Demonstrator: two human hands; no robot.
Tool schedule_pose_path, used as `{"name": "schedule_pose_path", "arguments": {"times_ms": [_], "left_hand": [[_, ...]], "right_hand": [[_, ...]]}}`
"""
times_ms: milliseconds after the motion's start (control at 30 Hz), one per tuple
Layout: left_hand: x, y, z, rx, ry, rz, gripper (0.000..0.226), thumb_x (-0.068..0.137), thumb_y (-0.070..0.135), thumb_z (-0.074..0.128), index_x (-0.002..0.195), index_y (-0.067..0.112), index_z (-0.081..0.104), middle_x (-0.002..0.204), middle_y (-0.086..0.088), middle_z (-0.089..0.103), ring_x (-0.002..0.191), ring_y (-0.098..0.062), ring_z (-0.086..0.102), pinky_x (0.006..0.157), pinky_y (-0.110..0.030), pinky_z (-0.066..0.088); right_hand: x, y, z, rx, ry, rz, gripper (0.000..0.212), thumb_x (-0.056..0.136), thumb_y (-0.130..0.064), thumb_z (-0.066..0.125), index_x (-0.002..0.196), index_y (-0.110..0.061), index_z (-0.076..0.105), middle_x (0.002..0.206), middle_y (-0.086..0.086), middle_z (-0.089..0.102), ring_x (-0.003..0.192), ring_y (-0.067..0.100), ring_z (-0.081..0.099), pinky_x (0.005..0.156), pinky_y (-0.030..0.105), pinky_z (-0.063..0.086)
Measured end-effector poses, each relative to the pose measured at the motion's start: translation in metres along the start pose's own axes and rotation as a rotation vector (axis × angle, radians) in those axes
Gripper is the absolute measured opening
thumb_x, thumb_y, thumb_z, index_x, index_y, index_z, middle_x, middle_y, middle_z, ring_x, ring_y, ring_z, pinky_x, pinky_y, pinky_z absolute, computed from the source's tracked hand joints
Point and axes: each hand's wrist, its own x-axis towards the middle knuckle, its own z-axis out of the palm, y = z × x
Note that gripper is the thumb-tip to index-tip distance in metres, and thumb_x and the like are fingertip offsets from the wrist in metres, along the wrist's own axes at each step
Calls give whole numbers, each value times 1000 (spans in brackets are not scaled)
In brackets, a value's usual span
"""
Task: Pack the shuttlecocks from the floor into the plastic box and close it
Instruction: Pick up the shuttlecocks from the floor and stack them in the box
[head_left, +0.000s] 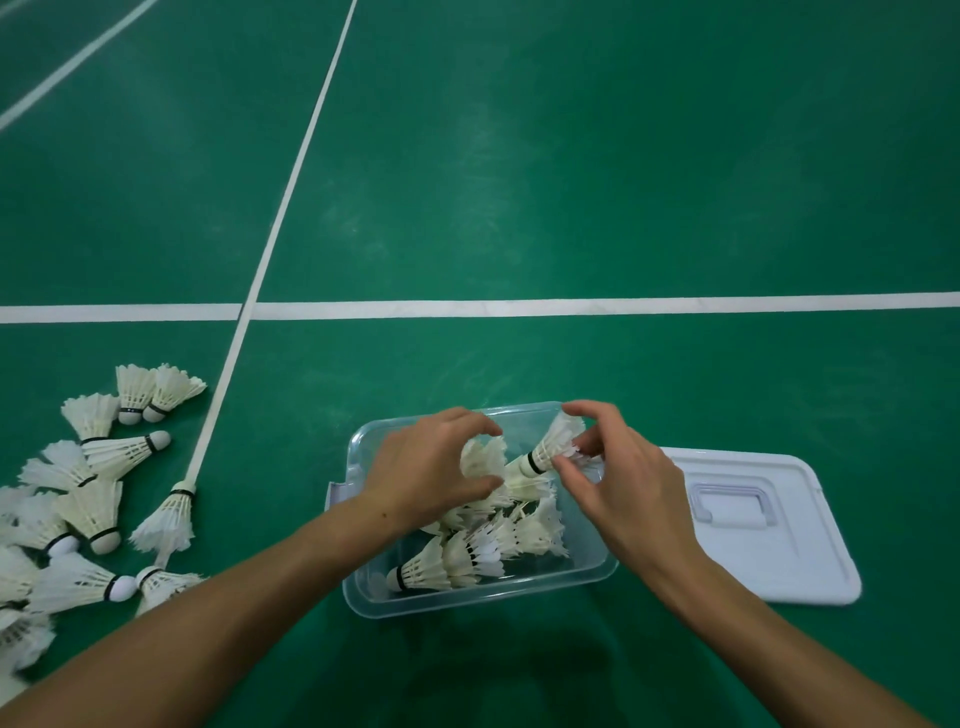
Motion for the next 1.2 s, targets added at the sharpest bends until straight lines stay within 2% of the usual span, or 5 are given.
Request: {"name": "schedule_pose_path", "arguments": {"times_ms": [267,700,867,1033,1200], "left_hand": [[9,10,23,247,22,31,63,85,66,71,140,41,53,140,17,64,114,-13,69,82,-36,59],[13,1,26,115,101,-78,57,80,59,81,126,31,61,118,13,76,106,-12,72,81,-37,59],[18,1,32,77,66,-88,59,78,61,81,127,35,62,121,17,74,108,-9,70,85,-38,59],[9,-5,14,-240,-27,-84,64,73,56,88,129,40,61,130,26,67,78,6,67,88,-38,60],[-8,-16,-14,-408,107,-56,62,76,53,87,130,35,63,128,23,66,73,0,71,77,-34,63]], "right_hand": [[16,-13,21,-110,-89,-10,53,95,-44,72,139,-37,44,100,-14,74,91,19,72,70,40,57],[35,-17,57,246,-333,168,79,93,1,69,154,-28,30,79,0,63,70,16,61,67,41,58],[36,-19,46,177,-408,151,87,93,-3,70,161,-27,21,87,0,64,70,12,60,55,21,45],[31,-12,25,118,-365,134,90,92,-23,79,160,-31,20,129,4,66,114,24,64,98,43,56],[40,-14,4,117,-287,45,74,93,-36,77,152,-31,33,126,-7,65,109,14,64,97,43,58]]}}
